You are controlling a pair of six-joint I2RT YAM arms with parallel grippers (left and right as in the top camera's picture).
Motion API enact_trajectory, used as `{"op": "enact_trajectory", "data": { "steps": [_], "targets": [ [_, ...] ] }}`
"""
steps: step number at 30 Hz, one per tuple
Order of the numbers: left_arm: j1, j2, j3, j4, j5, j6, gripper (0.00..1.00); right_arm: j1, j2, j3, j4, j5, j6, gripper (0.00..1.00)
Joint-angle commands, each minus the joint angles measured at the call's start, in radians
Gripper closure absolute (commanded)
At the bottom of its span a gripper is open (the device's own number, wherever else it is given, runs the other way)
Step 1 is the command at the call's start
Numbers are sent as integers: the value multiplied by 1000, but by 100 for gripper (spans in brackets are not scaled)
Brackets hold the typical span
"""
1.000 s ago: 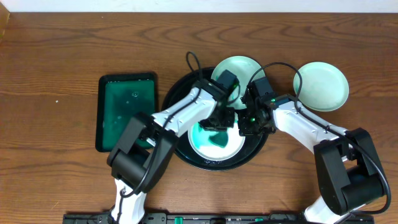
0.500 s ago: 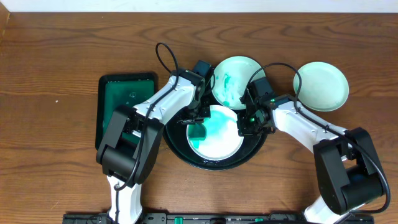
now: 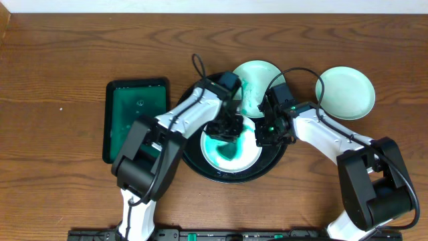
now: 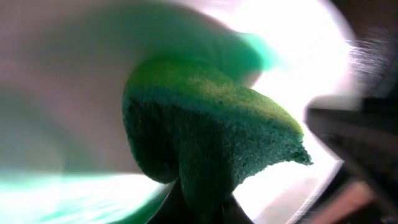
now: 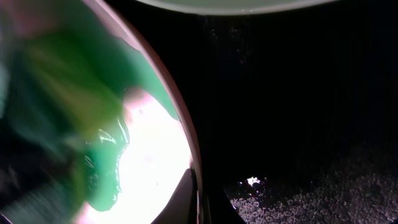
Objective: Clean dirty plates on tray and stack at the side
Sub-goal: 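Scrub the white plate with the sponge while right gripper holds it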
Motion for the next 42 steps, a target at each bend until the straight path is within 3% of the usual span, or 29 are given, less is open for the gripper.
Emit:
{"op": "enact_trajectory", "data": {
  "steps": [1, 7, 15, 24, 28, 32, 42],
  "targets": [
    [-35, 49, -27, 38, 112, -30, 93, 17, 42, -21, -26, 36, -16, 99],
    [24, 49, -27, 78, 21, -108, 93, 17, 42, -21, -29, 35, -15, 99],
    [175, 49, -27, 74, -341, -187, 93, 17, 42, -21, -29, 35, -15, 99],
    [225, 48, -27, -108, -616, -190, 93, 16, 42, -21, -21, 36, -16, 99],
    [206, 49, -27, -168, -603, -153, 93, 16, 42, -21, -18, 36, -16, 99],
    [158, 49, -28, -185, -461, -79, 93, 16, 42, -21, -14, 36, -23, 99],
    [-13, 49, -29, -117, -181, -113, 93, 16, 42, -21, -15, 35, -24, 99]
  ]
}}
